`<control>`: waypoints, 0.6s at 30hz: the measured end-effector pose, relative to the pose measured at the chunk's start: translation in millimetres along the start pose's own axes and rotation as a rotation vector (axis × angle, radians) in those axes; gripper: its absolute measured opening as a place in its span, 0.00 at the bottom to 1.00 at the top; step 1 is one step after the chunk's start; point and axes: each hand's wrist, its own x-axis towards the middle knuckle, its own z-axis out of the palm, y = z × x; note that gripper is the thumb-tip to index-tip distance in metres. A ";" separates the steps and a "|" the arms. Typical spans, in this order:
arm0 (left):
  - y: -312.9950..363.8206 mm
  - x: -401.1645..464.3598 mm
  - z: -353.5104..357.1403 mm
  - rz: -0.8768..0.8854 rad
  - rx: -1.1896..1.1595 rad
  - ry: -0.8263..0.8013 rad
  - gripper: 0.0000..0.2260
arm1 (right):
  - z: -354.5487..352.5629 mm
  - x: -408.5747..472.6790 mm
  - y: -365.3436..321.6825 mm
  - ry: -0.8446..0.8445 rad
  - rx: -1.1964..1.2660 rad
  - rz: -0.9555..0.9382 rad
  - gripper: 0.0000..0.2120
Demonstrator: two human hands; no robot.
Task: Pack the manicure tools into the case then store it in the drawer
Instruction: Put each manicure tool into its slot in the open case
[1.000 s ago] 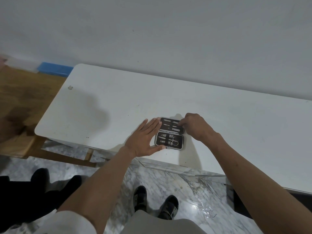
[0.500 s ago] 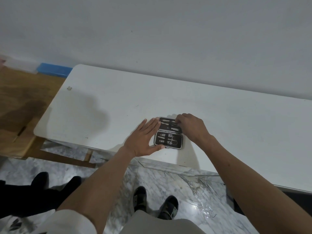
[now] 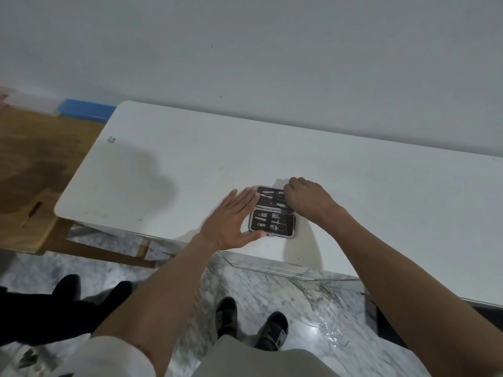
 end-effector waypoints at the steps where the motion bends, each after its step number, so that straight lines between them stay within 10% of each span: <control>1: -0.1 0.2 -0.1 0.000 0.001 0.000 0.43 | 0.6 0.7 -0.1 0.005 -0.017 -0.018 0.15; 18: 0.3 1.4 -2.1 -0.013 -0.036 -0.015 0.44 | 5.6 0.8 -10.5 0.035 0.170 0.078 0.08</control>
